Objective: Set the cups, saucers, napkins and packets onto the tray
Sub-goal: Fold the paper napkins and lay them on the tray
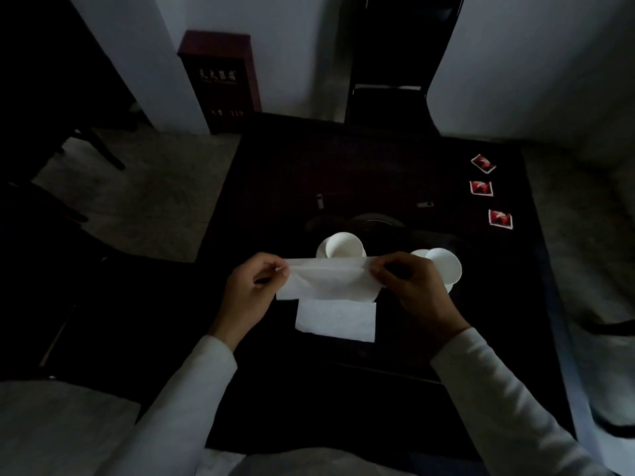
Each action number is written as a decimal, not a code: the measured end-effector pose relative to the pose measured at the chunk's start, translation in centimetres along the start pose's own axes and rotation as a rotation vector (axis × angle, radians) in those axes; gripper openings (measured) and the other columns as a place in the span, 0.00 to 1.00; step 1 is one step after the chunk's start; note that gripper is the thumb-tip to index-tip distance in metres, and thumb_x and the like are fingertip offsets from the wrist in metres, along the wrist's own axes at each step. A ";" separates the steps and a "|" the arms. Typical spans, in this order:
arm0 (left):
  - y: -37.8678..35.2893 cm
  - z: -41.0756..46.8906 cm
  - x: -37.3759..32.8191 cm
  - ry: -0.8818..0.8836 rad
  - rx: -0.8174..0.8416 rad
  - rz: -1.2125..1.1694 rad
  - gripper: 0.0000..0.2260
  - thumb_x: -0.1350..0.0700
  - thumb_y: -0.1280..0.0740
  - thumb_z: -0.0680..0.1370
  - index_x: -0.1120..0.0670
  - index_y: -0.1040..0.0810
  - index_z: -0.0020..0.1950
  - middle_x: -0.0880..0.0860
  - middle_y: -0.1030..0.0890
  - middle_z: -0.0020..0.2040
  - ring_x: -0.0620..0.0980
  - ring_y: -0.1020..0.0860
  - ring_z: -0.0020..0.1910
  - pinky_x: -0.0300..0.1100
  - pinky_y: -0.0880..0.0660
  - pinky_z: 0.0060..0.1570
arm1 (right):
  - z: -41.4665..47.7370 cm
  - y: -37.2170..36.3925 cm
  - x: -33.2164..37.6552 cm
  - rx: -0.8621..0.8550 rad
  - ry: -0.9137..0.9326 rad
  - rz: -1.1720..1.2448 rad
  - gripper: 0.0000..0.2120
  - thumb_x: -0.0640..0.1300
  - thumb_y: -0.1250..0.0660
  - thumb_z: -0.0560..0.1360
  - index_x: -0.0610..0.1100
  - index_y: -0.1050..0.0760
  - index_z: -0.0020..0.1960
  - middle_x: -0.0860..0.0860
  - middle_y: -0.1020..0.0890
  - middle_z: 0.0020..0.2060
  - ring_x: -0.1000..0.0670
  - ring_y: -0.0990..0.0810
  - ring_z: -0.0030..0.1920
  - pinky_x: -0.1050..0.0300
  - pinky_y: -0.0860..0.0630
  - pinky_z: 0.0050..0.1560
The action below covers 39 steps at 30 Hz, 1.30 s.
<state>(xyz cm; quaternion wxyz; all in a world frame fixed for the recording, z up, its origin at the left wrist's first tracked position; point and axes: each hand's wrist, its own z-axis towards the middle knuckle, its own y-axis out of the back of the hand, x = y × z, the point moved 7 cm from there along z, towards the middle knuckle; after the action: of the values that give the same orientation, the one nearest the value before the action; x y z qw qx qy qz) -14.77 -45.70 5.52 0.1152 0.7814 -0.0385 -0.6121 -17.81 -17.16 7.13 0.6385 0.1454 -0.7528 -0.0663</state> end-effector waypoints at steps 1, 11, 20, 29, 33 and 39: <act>0.1 0.0 -0.3 -0.016 0.004 0.005 0.04 0.58 0.29 0.78 0.49 0.18 0.48 0.46 0.17 0.57 0.44 0.19 0.57 0.46 0.20 0.58 | 0.1 0.2 0.0 -0.005 0.001 -0.006 0.02 0.41 0.27 0.77 0.44 0.16 0.49 0.52 0.13 0.43 0.58 0.15 0.45 0.65 0.20 0.47; -0.5 -1.5 -6.0 -0.440 0.006 0.380 0.03 0.60 0.28 0.76 0.52 0.18 0.47 0.45 0.20 0.63 0.40 0.24 0.64 0.35 0.27 0.60 | 0.2 -0.8 -0.3 -0.008 0.041 -0.208 0.16 0.47 0.21 0.71 0.50 0.17 0.58 0.53 0.27 0.69 0.57 0.29 0.68 0.72 0.33 0.62; -1.9 -2.3 -9.1 -0.490 0.157 0.516 0.05 0.60 0.28 0.76 0.51 0.19 0.48 0.43 0.18 0.56 0.39 0.21 0.57 0.31 0.26 0.55 | -0.2 -8.4 4.4 0.271 0.422 -0.133 0.14 0.48 0.23 0.74 0.49 0.17 0.59 0.55 0.17 0.61 0.55 0.20 0.63 0.48 0.21 0.61; -0.1 -1.6 -7.8 -0.263 0.166 0.198 0.01 0.52 0.31 0.76 0.48 0.21 0.46 0.49 0.16 0.41 0.44 0.18 0.43 0.34 0.25 0.44 | -0.9 -6.8 2.3 0.270 0.160 -0.014 0.05 0.51 0.26 0.76 0.50 0.16 0.47 0.56 0.14 0.40 0.56 0.15 0.44 0.63 0.22 0.46; 0.6 -0.4 -5.2 -0.052 -0.009 -0.170 0.03 0.51 0.29 0.71 0.46 0.18 0.44 0.46 0.16 0.42 0.42 0.20 0.45 0.35 0.27 0.48 | -1.3 -4.6 1.6 0.249 0.021 0.178 0.06 0.49 0.26 0.76 0.46 0.15 0.46 0.50 0.13 0.43 0.54 0.16 0.46 0.59 0.23 0.47; -1.3 -0.2 -1.4 0.162 -0.043 -0.391 0.11 0.54 0.27 0.73 0.48 0.17 0.55 0.52 0.14 0.49 0.52 0.16 0.51 0.44 0.20 0.44 | -1.7 -1.8 -1.1 0.106 -0.141 0.431 0.13 0.49 0.26 0.76 0.41 0.15 0.54 0.39 0.14 0.51 0.41 0.15 0.53 0.44 0.20 0.54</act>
<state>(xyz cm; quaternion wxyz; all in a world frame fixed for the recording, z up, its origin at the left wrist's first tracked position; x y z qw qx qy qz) -14.99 -44.15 6.63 0.0139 0.8180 0.1363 -0.5587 -15.73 -18.42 5.85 0.5751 0.0097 -0.8117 0.1011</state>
